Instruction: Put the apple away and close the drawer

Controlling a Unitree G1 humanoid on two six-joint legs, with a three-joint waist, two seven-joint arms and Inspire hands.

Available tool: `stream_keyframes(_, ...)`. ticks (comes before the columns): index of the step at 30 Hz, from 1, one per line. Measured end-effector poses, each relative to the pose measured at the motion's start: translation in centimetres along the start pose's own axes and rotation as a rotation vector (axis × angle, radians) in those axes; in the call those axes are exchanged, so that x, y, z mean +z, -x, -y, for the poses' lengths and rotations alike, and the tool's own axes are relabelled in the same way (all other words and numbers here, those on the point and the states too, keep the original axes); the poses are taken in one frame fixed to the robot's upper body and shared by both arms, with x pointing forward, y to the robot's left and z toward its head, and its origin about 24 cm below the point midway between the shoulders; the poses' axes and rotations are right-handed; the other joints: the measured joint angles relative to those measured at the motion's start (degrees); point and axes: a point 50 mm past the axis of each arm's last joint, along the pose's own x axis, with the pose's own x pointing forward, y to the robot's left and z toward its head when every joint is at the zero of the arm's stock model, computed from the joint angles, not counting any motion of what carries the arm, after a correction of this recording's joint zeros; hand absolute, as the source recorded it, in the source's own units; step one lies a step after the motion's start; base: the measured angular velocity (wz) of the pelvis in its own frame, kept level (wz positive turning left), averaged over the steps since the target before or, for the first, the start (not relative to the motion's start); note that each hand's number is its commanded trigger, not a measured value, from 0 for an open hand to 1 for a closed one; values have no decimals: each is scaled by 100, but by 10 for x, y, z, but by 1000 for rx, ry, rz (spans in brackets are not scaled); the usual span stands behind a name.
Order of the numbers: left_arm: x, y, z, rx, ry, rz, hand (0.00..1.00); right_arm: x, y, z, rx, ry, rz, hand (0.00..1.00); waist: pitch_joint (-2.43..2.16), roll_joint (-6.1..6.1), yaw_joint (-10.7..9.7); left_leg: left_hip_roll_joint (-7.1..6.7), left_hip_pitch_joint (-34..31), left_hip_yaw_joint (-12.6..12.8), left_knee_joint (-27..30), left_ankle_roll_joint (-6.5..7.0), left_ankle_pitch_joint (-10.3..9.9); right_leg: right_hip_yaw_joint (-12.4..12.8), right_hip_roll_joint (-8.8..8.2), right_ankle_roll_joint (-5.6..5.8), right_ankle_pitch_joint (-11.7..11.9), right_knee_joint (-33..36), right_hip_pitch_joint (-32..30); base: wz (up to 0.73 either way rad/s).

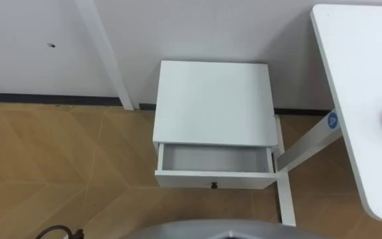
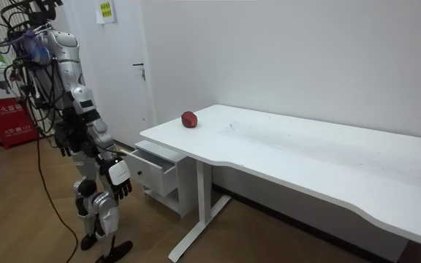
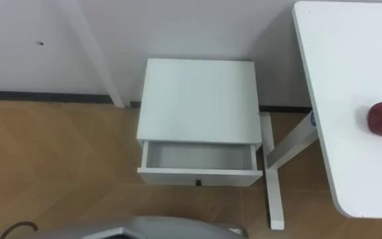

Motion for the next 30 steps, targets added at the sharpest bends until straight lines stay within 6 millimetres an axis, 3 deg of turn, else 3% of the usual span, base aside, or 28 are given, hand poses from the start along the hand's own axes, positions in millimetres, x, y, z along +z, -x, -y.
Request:
stream_keyframes(5, 2, 0, 0, -1, 4, 4, 0, 0, 0, 0, -7, -3, 3, 0, -2, -2, 2, 7, 2, 49, 0, 0, 0, 6, 0, 0, 0, 2, -18, -5)
stream_keyframes(9, 1, 0, 1, -2, 5, 5, 0, -2, 0, 1, -26, -63, 3, 0, -30, 44, -1, 10, 4, 59, 7, 0, 0, 6, 4, 1, 1, -1, -36, -1)
stream_keyframes(14, 1, 0, 1, -1, 3, 7, 0, -10, 1, 2, -65, -192, -6, 0, -8, 50, -18, 11, 52, 59, -12, -1, 1, 14, 6, 1, 1, -3, 4, 0)
stream_keyframes(15, 2, 0, 1, 0, 13, 8, 0, -14, 1, 4, -82, -280, -11, 0, 21, 22, -35, 12, 85, 67, -27, -1, 1, 14, 6, 2, 1, -3, 30, 0)
stream_keyframes(16, 2, 0, 0, 2, 18, 8, 0, -16, 2, 5, -94, -343, -11, 0, 18, 40, -35, 14, 89, 74, -29, -1, 0, 16, 7, 1, 1, -2, 34, -6)
stream_keyframes(20, -2, 0, -9, 51, 74, 4, 0, -8, 4, 26, -193, -918, 101, 0, 34, 50, -132, 48, 122, 240, -49, -25, -15, 155, 39, 8, 9, 1, 5, -20)
stream_keyframes(27, -14, 1, -19, 119, 156, -10, 0, 16, 22, 78, -319, -1726, 373, 0, -13, -19, -505, 91, 88, 322, -21, -54, -26, 199, 72, 7, 10, 20, -71, -6)
stream_keyframes(30, -20, 2, -22, 137, 149, -24, 0, 13, 29, 91, -361, -1894, 406, 0, -43, -85, -601, 104, 76, 345, -28, -67, -34, 199, 81, 7, 10, 21, -72, -3)
